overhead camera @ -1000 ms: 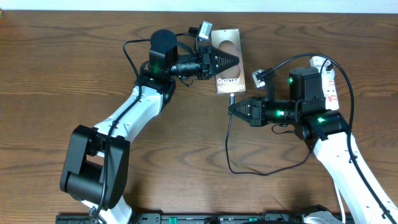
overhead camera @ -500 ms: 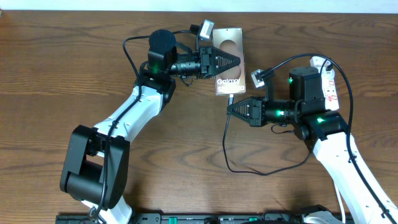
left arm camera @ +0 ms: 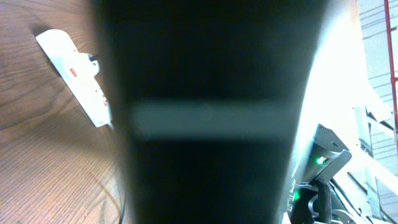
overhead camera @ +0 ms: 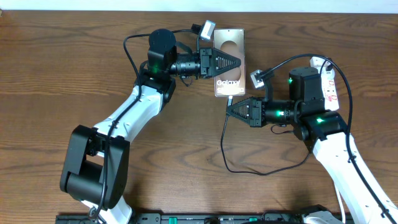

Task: Plug charger to phone and switch on socket

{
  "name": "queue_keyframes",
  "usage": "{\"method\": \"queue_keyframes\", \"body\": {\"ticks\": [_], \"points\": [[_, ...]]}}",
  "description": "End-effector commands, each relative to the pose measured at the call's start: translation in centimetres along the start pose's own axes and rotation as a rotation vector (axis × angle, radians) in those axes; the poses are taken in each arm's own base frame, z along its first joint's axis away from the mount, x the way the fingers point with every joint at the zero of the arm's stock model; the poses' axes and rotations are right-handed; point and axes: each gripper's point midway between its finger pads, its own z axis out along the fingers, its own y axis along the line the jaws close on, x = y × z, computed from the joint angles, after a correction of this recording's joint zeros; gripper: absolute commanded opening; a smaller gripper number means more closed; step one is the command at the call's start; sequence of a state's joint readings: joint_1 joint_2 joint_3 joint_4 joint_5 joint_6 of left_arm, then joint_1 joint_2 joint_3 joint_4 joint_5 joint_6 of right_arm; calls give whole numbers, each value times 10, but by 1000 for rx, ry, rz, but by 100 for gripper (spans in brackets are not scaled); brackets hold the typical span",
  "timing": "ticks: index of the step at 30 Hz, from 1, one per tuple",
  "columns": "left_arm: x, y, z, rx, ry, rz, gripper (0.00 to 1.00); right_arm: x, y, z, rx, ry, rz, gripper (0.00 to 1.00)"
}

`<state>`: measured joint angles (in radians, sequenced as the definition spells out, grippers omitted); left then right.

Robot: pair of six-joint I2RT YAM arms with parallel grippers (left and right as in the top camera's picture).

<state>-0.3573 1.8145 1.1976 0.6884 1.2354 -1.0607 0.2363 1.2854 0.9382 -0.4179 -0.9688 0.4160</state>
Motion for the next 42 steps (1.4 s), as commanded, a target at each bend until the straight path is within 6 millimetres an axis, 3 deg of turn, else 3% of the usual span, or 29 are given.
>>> {"method": "queue_keyframes", "body": {"ticks": [1, 11, 21, 26, 33, 38, 42], "points": [[15, -34, 3, 79, 108, 116, 7, -9, 7, -3, -18, -22, -55, 1], [16, -34, 2, 82, 113, 118, 7, -7, 10, -3, -35, -15, -90, 1], [-18, -19, -23, 11, -29, 135, 7, -2, 2, -3, 2, -1, -83, 1], [-20, -18, -25, 7, -33, 132, 7, 4, -11, -3, 66, 12, -85, 1], [-22, -14, -28, -5, -42, 166, 7, 1, -5, -4, 44, 7, -102, 1], [-17, 8, -32, -67, -35, 144, 7, -9, -1, -8, 51, -16, -119, 1], [-21, 42, -48, -195, -88, 68, 7, -9, -32, -19, 197, -39, -35, 1]]}}
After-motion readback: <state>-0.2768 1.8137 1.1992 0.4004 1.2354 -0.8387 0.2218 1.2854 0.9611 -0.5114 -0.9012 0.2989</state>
